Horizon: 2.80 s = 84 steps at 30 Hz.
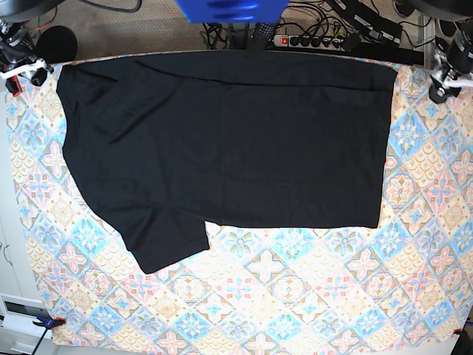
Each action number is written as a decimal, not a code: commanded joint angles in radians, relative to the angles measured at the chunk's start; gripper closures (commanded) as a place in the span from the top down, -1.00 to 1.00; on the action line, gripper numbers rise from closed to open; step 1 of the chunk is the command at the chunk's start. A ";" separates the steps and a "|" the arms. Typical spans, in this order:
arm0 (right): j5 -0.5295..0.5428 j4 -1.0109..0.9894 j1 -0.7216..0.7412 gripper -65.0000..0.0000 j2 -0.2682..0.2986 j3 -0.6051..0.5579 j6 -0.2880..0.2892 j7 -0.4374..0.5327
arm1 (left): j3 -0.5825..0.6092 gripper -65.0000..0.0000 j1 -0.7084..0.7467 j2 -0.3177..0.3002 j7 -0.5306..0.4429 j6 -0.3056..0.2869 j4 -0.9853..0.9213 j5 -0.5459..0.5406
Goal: Fold the T-shirt properly
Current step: 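Release the collar edge and raise both grippers away, then reach both grippers to the shirt's side edges midway along the body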
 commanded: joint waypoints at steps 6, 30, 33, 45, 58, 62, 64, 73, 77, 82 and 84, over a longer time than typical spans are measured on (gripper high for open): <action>0.011 0.018 0.018 -0.16 0.017 -0.014 0.001 0.015 | -0.017 -0.06 -0.099 -0.020 -0.008 -0.002 0.014 0.066; 0.006 0.018 0.274 -0.16 0.082 -0.413 0.001 0.015 | 0.321 -0.06 -0.698 -0.017 -0.012 -0.005 -0.321 0.506; 0.006 0.017 0.321 -0.16 0.106 -0.469 0.001 0.015 | 0.402 -0.06 -0.776 -0.018 -0.063 -0.005 -0.430 0.543; -0.199 0.011 0.436 -0.16 0.108 -0.634 0.001 0.015 | 0.623 -0.06 -1.003 -0.015 -0.331 -0.005 -0.859 0.620; -0.212 0.006 0.439 -0.16 0.106 -0.637 0.001 0.018 | 0.741 -0.06 -1.061 0.014 -0.463 -0.003 -1.063 0.617; -0.212 -0.014 0.489 -0.16 0.106 -0.637 0.001 0.016 | 0.743 -0.08 -1.054 0.040 -0.459 -0.006 -1.063 0.614; -0.212 -0.017 0.515 -0.16 0.106 -0.637 0.001 0.016 | 0.743 -0.08 -1.031 0.048 -0.459 -0.006 -1.053 0.612; -0.212 -0.086 0.532 -0.16 0.109 -0.637 0.001 0.022 | 0.740 -0.87 -0.962 0.046 -0.371 -0.082 -0.898 0.609; -0.213 -0.155 0.604 -0.16 0.109 -0.637 0.001 0.021 | 0.738 -1.00 -0.922 0.042 -0.373 -0.088 -0.849 0.608; -0.213 -0.291 0.707 -0.16 0.151 -0.641 0.001 0.022 | 0.738 -1.00 -0.811 0.025 -0.371 -0.088 -0.658 0.608; -0.215 -0.377 0.764 -0.16 0.157 -0.641 0.001 0.024 | 0.738 -1.00 -0.765 0.023 -0.371 -0.088 -0.594 0.608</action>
